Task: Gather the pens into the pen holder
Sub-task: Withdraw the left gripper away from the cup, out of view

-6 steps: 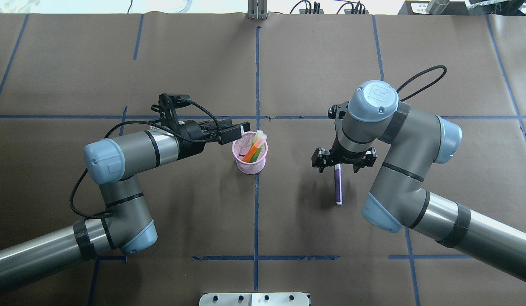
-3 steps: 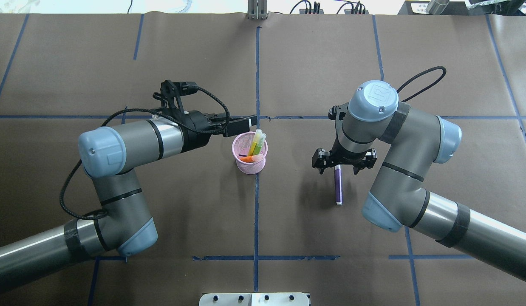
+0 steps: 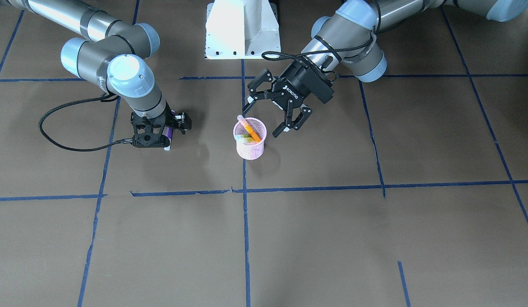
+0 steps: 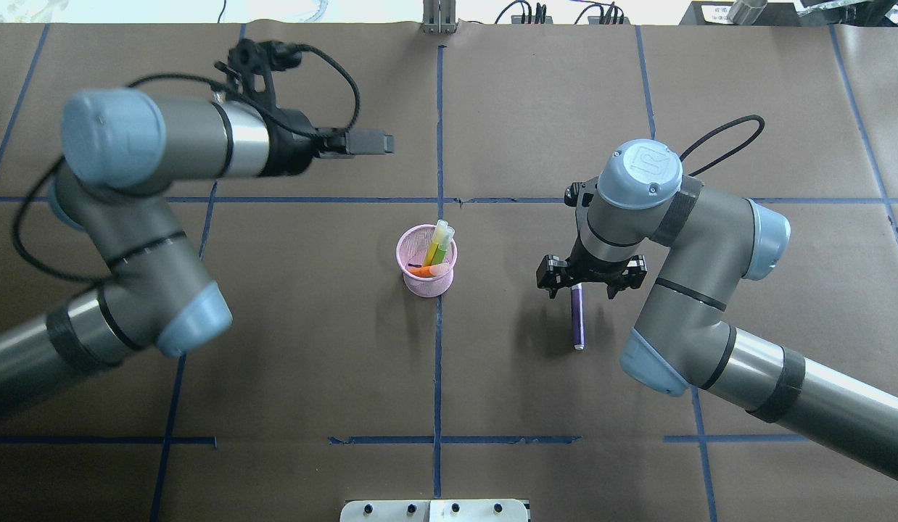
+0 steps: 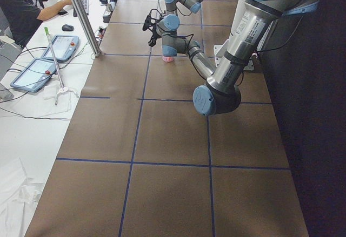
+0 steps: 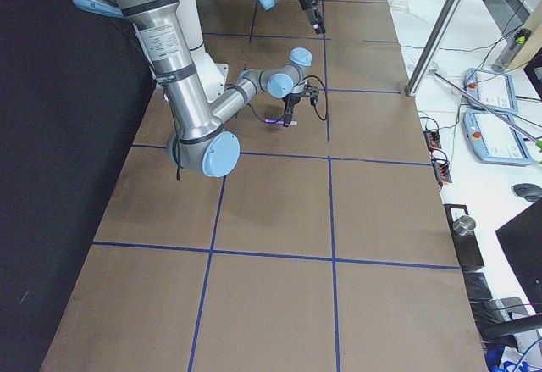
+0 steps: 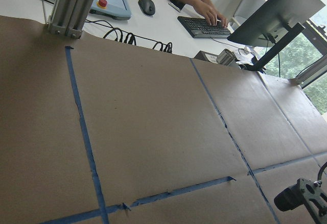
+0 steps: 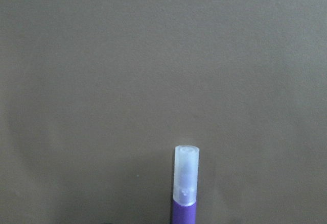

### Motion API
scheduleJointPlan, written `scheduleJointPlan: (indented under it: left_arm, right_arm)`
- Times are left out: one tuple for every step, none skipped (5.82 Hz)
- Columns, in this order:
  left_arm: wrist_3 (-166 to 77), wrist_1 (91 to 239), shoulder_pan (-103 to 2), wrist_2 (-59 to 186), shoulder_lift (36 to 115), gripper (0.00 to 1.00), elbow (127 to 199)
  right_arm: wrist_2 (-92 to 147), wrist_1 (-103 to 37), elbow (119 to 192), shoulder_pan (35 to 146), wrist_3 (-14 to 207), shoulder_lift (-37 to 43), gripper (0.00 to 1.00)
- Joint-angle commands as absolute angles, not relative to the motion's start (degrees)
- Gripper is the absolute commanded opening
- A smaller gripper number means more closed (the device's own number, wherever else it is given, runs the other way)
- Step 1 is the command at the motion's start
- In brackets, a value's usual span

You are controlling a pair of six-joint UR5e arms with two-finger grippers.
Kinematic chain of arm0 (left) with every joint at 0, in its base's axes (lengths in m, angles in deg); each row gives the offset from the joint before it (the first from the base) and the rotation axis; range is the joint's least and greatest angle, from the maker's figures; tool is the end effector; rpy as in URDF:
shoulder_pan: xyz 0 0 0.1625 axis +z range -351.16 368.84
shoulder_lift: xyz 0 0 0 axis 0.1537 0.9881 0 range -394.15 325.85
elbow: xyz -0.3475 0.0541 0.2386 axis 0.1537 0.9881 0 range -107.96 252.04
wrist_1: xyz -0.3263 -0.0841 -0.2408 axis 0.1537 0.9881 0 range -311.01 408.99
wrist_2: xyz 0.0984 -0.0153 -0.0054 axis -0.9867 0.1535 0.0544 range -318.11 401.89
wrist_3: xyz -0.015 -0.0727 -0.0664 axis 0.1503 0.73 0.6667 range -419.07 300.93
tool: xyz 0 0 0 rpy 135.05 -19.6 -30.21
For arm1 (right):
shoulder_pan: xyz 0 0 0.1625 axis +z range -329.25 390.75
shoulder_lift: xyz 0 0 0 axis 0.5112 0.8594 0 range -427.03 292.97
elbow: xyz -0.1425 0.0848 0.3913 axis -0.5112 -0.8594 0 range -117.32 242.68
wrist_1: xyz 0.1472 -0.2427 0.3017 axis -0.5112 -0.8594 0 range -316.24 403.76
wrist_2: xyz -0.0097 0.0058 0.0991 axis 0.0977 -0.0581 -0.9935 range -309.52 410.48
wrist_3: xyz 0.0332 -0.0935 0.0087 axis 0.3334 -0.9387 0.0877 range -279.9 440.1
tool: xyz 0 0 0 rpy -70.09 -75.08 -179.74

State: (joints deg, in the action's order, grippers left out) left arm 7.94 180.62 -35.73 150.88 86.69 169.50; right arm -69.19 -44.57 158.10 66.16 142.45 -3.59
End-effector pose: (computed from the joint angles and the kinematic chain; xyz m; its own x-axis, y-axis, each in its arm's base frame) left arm 0.3822 -0.5180 0.2026 0.2847 0.2380 -0.9286 0.3521 0.8750 0.3322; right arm -0.4841 -0.4472 0.3518 0.7309 0.0249 0.6821 0.0669 0.9919 -0.1080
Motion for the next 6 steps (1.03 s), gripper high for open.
scheduleJointPlan:
  left_arm:
    - [-5.41,161.94,-47.80,167.61,86.26,1.00,169.25]
    - [-18.94,150.19,-51.94,168.88,86.34,1.00,169.33]
    - [-23.86,146.85,-56.68,170.63,86.34,1.00,168.64]
    - [-27.65,146.38,-61.51,176.22,86.17,1.00,165.41]
    - [-35.35,146.12,-66.26,180.37,85.82,1.00,160.07]
    - [-40.47,146.11,-68.65,181.36,85.38,1.00,156.80]
  right_arm:
    - [-69.14,-44.57,158.13,65.73,142.59,-3.49,1.00]
    - [-69.14,-44.57,158.04,65.55,142.67,-3.49,1.00]
    - [-69.14,-44.57,158.04,65.20,142.67,-3.31,0.99]
    - [-69.14,-44.57,158.04,65.20,142.67,-3.31,0.93]
    - [-69.14,-44.57,158.04,65.29,142.67,-3.31,0.81]
    - [-69.22,-44.57,157.95,65.29,142.67,-3.31,0.62]
